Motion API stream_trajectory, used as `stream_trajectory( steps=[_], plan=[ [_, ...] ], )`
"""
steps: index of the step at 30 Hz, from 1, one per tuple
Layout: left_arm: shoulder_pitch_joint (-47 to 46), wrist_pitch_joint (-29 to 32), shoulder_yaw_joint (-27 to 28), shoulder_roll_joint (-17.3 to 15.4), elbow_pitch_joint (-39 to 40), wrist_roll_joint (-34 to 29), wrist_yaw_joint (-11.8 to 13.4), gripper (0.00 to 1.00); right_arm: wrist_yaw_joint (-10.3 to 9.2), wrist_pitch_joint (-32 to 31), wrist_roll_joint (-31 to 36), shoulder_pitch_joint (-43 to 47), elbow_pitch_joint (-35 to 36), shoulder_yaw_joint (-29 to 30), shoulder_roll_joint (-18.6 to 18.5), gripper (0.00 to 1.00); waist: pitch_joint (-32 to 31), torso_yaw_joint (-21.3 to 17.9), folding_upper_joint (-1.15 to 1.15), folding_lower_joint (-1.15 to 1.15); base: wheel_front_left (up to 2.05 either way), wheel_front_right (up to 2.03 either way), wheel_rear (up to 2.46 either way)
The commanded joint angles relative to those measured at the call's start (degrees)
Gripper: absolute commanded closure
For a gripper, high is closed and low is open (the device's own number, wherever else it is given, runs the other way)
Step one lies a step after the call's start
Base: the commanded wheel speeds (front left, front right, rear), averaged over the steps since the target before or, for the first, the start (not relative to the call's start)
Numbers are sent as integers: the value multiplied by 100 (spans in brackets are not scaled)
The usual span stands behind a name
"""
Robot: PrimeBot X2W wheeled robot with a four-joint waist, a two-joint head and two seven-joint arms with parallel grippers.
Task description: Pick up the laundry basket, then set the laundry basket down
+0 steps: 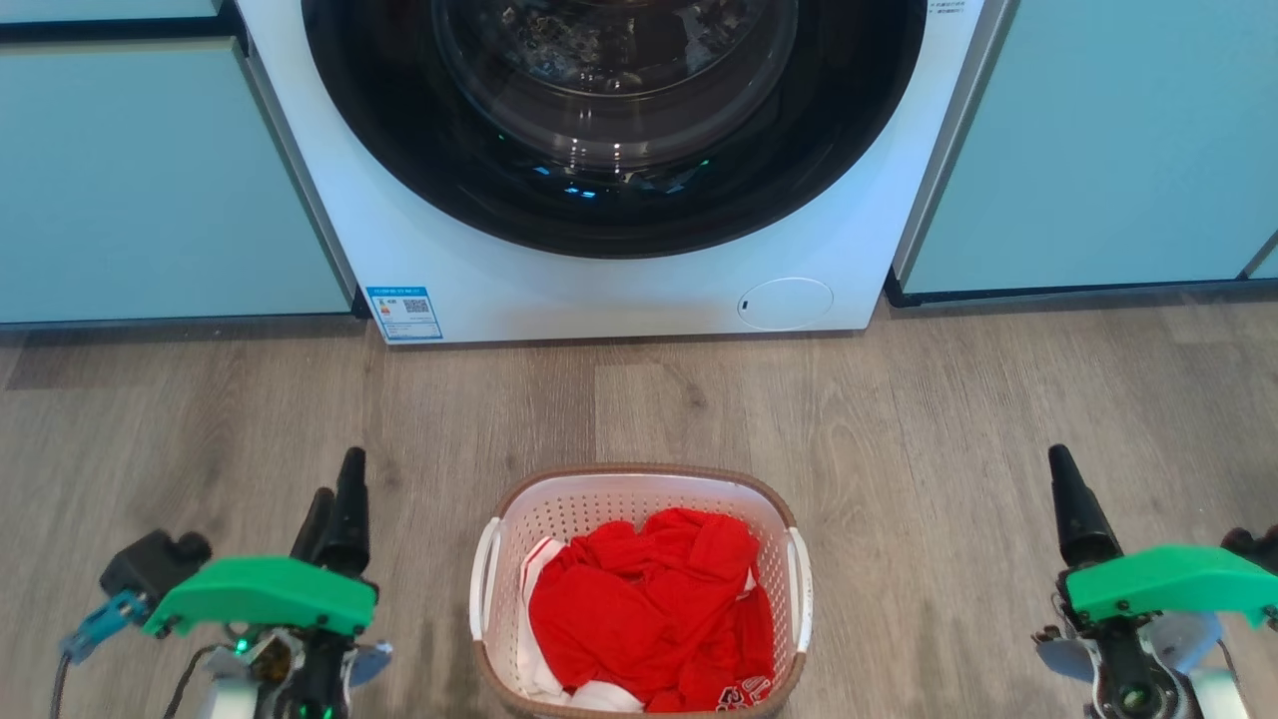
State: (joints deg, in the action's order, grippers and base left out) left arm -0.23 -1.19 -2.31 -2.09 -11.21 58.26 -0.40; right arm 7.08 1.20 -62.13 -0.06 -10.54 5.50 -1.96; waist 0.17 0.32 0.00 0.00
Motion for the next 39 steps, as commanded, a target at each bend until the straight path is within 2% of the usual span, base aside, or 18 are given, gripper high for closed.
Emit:
stream_trajectory(
  steps=[1,13,22,28,32,39],
  plan=[
    [-394,-75,-30,-123,267,-243,53,0,15,74,234,-328,262,-75,-45,0,-2,3,0,0,0,0,0],
    [-615,-277,-859,-470,341,-1252,824,0,19,276,1355,-392,458,-209,-52,0,1,7,0,0,0,0,0],
    [-907,-428,-1778,-872,408,-2041,1522,0,22,428,2255,-414,612,-419,-58,0,-29,-4,0,0,0,0,0],
    [-1102,-529,-2308,-1061,424,-2351,2027,0,24,529,2702,-431,731,-520,-61,0,-59,-6,0,0,0,0,0],
    [-1200,-596,-2542,-1119,422,-2430,2154,0,26,595,2996,-432,728,-581,-64,0,-62,3,0,0,0,0,0],
    [-1288,-714,-2841,-1148,262,-2690,1993,0,28,713,3618,-449,701,-706,-68,0,-58,16,0,0,0,0,0]
  ],
)
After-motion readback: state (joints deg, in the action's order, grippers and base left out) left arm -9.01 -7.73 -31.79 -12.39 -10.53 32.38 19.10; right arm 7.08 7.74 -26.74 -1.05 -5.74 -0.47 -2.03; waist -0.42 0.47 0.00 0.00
